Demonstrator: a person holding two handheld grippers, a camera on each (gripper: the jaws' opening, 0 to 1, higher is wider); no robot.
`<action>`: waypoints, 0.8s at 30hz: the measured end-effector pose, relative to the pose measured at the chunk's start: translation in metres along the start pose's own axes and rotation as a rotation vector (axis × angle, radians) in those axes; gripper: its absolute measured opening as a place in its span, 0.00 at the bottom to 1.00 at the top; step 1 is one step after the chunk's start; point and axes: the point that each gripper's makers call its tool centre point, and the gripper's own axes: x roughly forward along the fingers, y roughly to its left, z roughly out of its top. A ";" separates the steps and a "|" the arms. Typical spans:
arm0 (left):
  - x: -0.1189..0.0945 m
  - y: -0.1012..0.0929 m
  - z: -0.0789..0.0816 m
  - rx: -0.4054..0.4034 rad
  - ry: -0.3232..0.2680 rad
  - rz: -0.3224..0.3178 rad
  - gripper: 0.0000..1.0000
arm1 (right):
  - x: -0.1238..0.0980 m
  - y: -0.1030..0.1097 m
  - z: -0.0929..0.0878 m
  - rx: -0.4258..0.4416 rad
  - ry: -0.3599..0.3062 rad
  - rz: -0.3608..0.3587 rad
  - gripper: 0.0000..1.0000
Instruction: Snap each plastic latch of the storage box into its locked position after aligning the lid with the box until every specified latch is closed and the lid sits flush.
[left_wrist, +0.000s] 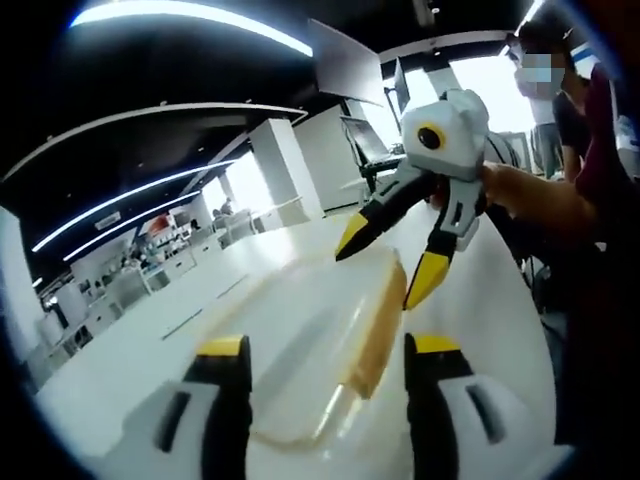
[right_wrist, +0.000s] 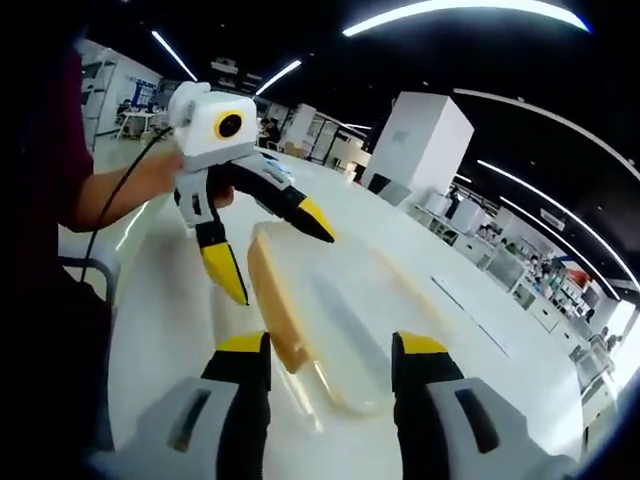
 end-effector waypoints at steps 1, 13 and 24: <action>-0.001 0.002 0.000 -0.018 -0.003 0.002 0.57 | -0.001 0.000 0.000 0.001 -0.001 0.001 0.47; -0.002 0.004 0.000 -0.027 -0.018 0.012 0.60 | -0.005 0.001 0.004 0.066 -0.031 0.023 0.47; -0.003 0.005 -0.001 -0.006 -0.021 0.025 0.59 | -0.003 -0.004 0.003 0.057 -0.035 -0.006 0.44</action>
